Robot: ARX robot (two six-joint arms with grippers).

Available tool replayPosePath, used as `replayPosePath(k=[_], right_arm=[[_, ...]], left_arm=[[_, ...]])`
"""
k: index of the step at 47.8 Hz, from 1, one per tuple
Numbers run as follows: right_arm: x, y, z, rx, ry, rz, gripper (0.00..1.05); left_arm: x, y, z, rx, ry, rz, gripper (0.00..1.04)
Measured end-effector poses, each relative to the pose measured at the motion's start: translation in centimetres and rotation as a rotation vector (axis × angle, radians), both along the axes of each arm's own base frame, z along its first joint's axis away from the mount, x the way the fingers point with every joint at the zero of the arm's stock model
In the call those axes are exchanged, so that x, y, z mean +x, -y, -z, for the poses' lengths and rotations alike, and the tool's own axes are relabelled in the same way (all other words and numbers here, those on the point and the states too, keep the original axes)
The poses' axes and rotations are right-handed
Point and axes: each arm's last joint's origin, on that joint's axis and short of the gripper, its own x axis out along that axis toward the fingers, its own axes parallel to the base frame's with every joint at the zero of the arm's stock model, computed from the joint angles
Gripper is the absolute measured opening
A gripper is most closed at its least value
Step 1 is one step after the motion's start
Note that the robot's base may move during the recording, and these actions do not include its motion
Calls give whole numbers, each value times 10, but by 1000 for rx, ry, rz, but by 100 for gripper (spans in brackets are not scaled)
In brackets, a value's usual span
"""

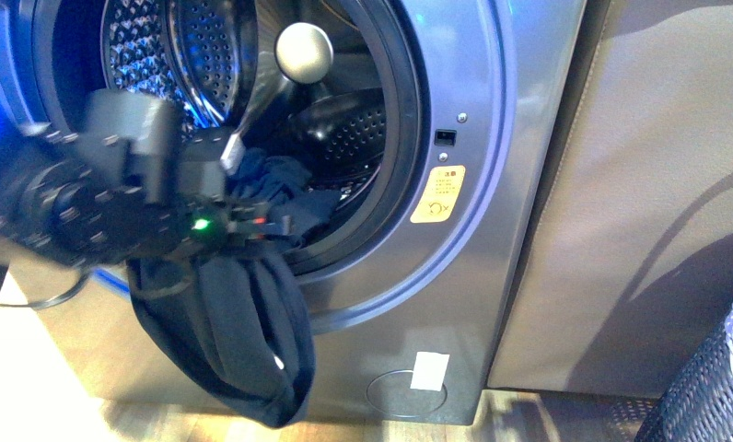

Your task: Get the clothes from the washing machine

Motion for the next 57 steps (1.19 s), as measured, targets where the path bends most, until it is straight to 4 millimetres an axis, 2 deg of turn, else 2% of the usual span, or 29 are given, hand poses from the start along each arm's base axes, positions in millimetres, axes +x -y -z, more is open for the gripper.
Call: replayPosePath(k=[8,12,25,30,38,47,57], right_arm=[[0,0,0,0,0,0,97],[0,0,0,0,0,0,97],[0,0,0,0,0,0,97],[0,0,0,0,0,0,97],[0,0,0,0,0,0,97],[0,0,0,0,0,0,97],[0,0,0,0,0,0,97]], left_arm=[[-19,-7,-16,-23,17,23,15],[-29,-9,-31,-37,45,41,15],[-70,-6,-121,-109,252,184,15],[-82,-3,-144,-120,303,235,15],[-104,6,-179,-125,380,335,15],[-117,18,-216,-136,475,431,15],[-132,43,-255,-146,567,589,15]])
